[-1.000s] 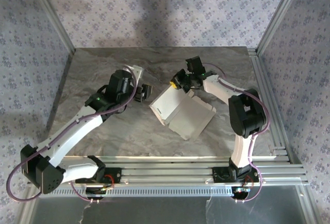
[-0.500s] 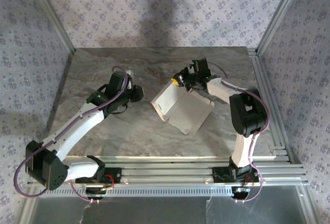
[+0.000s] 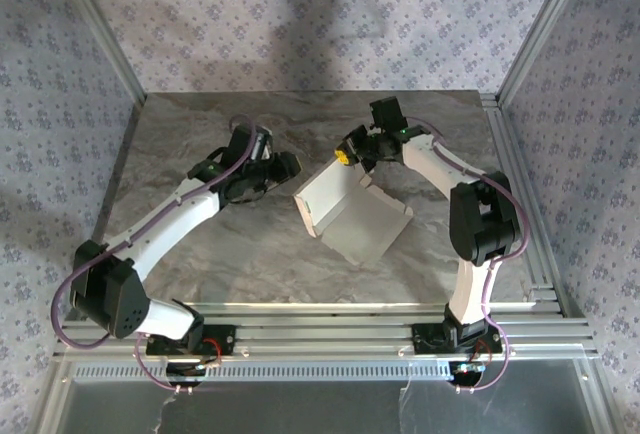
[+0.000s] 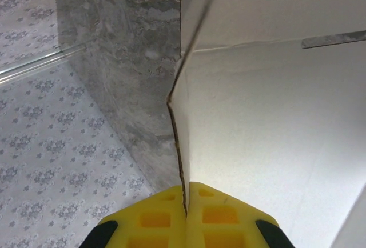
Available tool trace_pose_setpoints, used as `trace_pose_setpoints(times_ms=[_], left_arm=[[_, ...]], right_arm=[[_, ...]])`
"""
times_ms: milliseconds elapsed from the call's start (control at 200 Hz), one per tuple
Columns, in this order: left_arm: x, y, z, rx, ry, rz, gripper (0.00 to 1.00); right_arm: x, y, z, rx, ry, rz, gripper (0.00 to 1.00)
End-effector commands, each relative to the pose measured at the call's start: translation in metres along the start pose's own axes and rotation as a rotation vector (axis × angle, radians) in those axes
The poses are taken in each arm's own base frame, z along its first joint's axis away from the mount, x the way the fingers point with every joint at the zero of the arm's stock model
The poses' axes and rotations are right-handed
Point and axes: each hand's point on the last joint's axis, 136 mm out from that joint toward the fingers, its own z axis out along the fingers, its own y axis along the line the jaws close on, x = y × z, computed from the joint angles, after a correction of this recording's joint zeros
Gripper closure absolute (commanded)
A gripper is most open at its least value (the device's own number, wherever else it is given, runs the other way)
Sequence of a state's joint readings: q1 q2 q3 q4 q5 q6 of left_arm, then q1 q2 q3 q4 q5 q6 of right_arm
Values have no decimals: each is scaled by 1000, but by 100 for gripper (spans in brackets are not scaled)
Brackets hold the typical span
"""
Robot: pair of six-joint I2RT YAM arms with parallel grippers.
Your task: Fold the paper box
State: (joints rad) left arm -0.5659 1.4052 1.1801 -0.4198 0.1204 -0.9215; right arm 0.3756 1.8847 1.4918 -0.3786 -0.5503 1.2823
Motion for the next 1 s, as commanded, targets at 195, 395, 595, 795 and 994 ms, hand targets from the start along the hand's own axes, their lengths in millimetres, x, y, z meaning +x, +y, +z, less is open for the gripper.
trace_pose_setpoints(times_ms=[195,395,595,795,994], left_arm=[[-2,-17,-15,-19,53,-265,57],[2,-25,-23,-12,75,-367,58],[18,-27,-20,-8,131,-395,58],[17,-38,-16,27,143,-407,57],[26,-41,-13,30,176,-408,57]], right_arm=[[10,-5,-23,126,-44,133,100],[7,-3,-26,164,-58,143,100],[6,2,-24,160,-60,150,100],[7,1,-22,170,-54,157,100],[5,3,-22,165,-61,163,100]])
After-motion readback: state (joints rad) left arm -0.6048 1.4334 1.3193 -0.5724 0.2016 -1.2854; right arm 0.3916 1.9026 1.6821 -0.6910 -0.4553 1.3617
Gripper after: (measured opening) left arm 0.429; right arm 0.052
